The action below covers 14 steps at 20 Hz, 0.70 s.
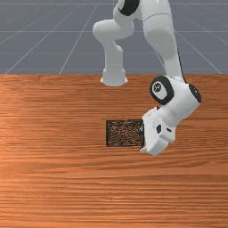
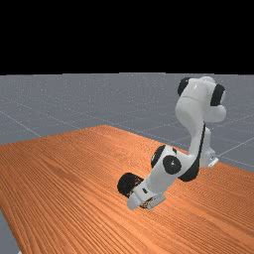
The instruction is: Rotate the holder till the hole upward
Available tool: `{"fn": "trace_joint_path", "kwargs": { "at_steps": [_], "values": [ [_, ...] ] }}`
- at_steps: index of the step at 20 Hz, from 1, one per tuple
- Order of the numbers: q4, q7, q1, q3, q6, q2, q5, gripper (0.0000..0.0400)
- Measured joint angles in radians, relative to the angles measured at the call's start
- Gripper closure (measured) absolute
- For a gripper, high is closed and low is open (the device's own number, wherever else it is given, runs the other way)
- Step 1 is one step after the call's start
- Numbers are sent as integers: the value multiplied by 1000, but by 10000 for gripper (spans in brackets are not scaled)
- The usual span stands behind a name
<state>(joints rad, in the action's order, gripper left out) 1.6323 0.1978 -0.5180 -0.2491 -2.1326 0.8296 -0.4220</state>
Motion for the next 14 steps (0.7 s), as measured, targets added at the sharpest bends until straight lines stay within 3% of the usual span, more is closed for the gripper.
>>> {"fn": "trace_joint_path", "kwargs": {
  "at_steps": [3,4,5,6,14],
  "values": [
    [28,-7,11,-13,-36,-9,-12,0],
    [36,-31,2,-23,-51,-8,-25,154],
    [30,-16,9,-15,-48,-4,-15,252],
    [34,-32,0,-24,-51,-3,-28,308],
    [64,-10,3,-28,-73,-34,-41,349]
  ]
}}
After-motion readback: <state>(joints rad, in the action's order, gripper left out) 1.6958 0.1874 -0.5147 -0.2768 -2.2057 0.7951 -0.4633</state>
